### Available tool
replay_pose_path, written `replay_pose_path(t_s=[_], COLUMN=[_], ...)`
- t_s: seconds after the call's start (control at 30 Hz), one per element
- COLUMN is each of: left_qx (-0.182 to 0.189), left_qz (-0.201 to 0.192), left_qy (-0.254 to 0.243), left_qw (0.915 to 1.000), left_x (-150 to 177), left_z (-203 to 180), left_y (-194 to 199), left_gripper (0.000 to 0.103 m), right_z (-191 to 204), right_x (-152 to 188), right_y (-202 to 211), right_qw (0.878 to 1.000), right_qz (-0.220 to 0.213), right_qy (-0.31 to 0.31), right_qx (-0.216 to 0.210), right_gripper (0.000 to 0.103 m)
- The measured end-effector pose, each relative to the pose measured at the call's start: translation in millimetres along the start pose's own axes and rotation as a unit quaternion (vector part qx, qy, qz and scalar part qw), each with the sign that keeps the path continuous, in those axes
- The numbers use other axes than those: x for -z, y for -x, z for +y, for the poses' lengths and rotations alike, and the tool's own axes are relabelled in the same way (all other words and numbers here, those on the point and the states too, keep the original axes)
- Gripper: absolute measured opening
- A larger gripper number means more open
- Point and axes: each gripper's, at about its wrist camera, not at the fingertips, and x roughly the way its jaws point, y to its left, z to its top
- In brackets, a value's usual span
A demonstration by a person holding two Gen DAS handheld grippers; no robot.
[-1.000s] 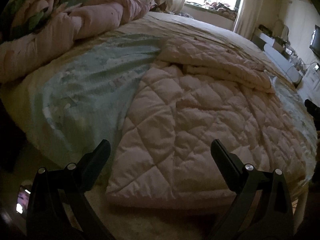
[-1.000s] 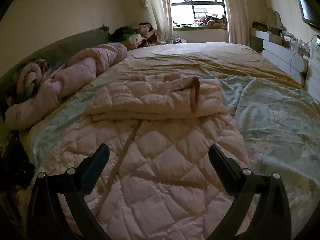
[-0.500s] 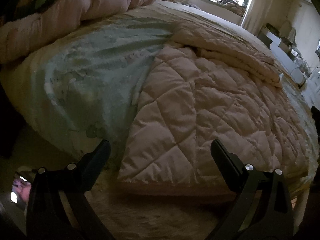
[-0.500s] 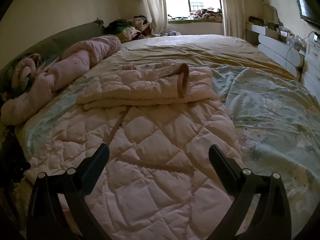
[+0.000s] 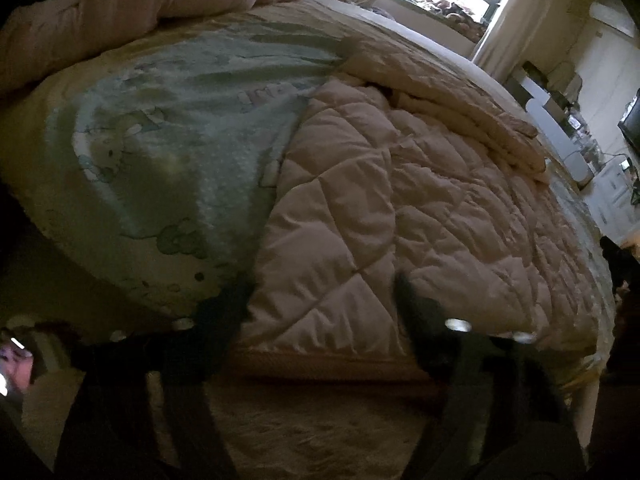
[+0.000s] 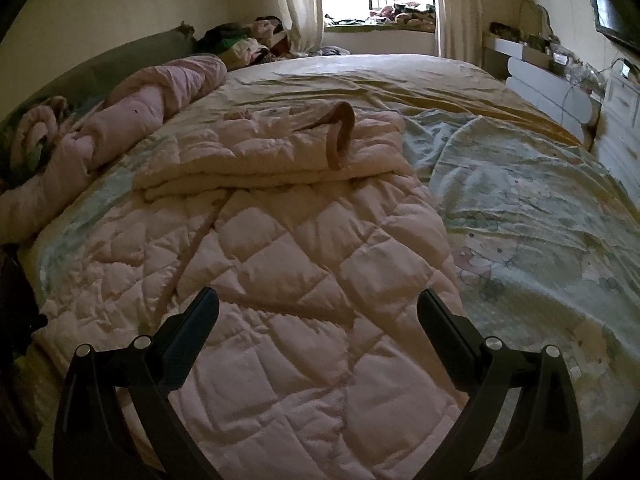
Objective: Fold large clothes
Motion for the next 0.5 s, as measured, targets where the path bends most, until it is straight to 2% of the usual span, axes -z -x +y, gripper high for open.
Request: replay_pose_path(t_s=[0.07, 0.13, 0.3, 0.5], left_qx=[0.002, 0.008, 0.015, 0.008], left_qz=[-0.002, -0.005, -0.003, 0.011], left_qy=[0.004, 0.010, 0.004, 0.001], left_qw=[1.0000, 0.9999, 0.9999, 0.9999], left_x=[0, 0, 0, 0], left_z=[3, 5, 4, 6], left_y=[1, 3, 4, -10], left_gripper=[0.044, 0.041, 0.041, 0.049], right_z=[-4, -6, -9, -17], right_x=[2, 3, 5, 12], right_y=[1, 1, 1, 2], right_qw=[1.000, 1.000, 1.000, 1.000], right_qz=[-0.001, 0.001, 0.004, 0.020], right_qy=[-0.003, -0.004, -0.002, 0.005], right_qx=[0.004, 0.007, 0.008, 0.019], right_gripper=[0.099, 0.099, 0.099, 0.099])
